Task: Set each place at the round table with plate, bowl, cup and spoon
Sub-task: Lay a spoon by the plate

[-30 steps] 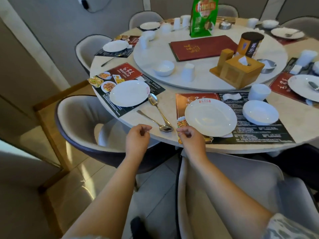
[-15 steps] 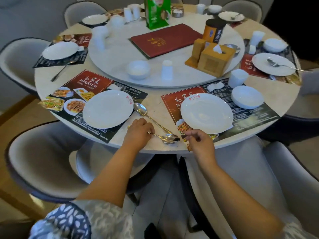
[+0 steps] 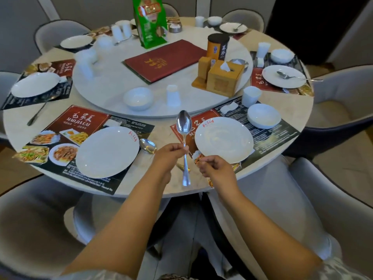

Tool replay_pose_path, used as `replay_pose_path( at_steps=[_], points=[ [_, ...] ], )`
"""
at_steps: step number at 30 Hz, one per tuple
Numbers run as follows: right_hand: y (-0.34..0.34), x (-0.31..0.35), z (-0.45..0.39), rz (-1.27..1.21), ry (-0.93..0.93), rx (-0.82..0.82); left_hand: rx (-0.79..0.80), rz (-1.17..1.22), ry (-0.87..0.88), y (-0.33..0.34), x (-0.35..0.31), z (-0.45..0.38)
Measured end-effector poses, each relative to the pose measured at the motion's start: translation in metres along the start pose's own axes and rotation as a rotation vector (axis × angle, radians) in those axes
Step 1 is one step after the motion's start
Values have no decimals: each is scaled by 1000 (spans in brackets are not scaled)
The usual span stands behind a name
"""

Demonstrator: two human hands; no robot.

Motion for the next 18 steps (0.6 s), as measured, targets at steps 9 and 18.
replay_pose_path(
  at_steps=[9,18],
  points=[
    [-28,20,-26,167,-26,-80,87,103,-52,74,-18,-10],
    [-95,5,-54,601,-65,-289,-117,-109,53,67,3,-33]
  ],
)
Point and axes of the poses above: each hand's wrist, its own z-axis away from the middle knuckle, its own y-axis out of the palm, x = y × z, the point moved 8 cm from there along -z, towards the middle knuckle, and after that the axes turned 2 degrees about -x, right-handed, at the moved point
